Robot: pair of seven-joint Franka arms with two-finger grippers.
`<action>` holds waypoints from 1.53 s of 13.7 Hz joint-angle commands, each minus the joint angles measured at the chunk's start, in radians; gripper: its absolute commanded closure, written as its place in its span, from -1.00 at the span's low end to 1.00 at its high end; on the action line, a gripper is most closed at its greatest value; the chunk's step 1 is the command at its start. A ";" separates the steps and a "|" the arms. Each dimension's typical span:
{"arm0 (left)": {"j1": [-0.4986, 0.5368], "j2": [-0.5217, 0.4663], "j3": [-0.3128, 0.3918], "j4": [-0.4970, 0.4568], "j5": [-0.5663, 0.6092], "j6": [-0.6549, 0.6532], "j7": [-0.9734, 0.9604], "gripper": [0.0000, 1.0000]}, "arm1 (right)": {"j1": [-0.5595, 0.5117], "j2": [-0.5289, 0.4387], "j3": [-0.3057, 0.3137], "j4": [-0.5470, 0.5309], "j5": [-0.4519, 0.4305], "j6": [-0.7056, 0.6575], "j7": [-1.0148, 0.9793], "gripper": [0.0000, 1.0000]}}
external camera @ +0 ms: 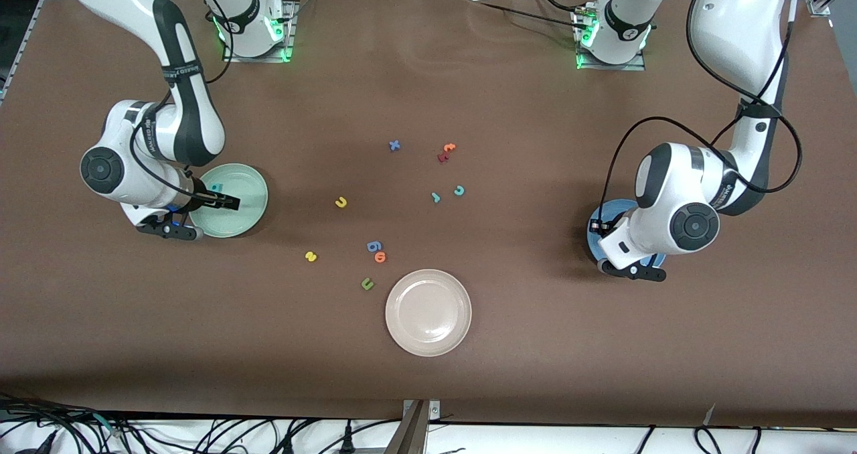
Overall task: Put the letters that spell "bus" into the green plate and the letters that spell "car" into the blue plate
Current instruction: 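Drop b on green plate with the right gripper while the left gripper drops a, then grasp yellow 2 with the right gripper while the left gripper grasps teal c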
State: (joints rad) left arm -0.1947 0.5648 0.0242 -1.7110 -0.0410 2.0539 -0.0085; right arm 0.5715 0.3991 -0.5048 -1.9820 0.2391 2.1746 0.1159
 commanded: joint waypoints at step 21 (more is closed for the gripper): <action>-0.011 -0.172 -0.283 -0.263 0.000 0.244 -0.380 -1.00 | 0.117 0.391 0.111 0.293 0.275 0.298 0.395 -0.98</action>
State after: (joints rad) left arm -0.1616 0.3809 -0.2457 -2.0128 -0.0415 2.3207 -0.2844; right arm 0.6922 0.7706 -0.3917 -1.7155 0.4939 2.4646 0.4899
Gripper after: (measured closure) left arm 0.000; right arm 0.009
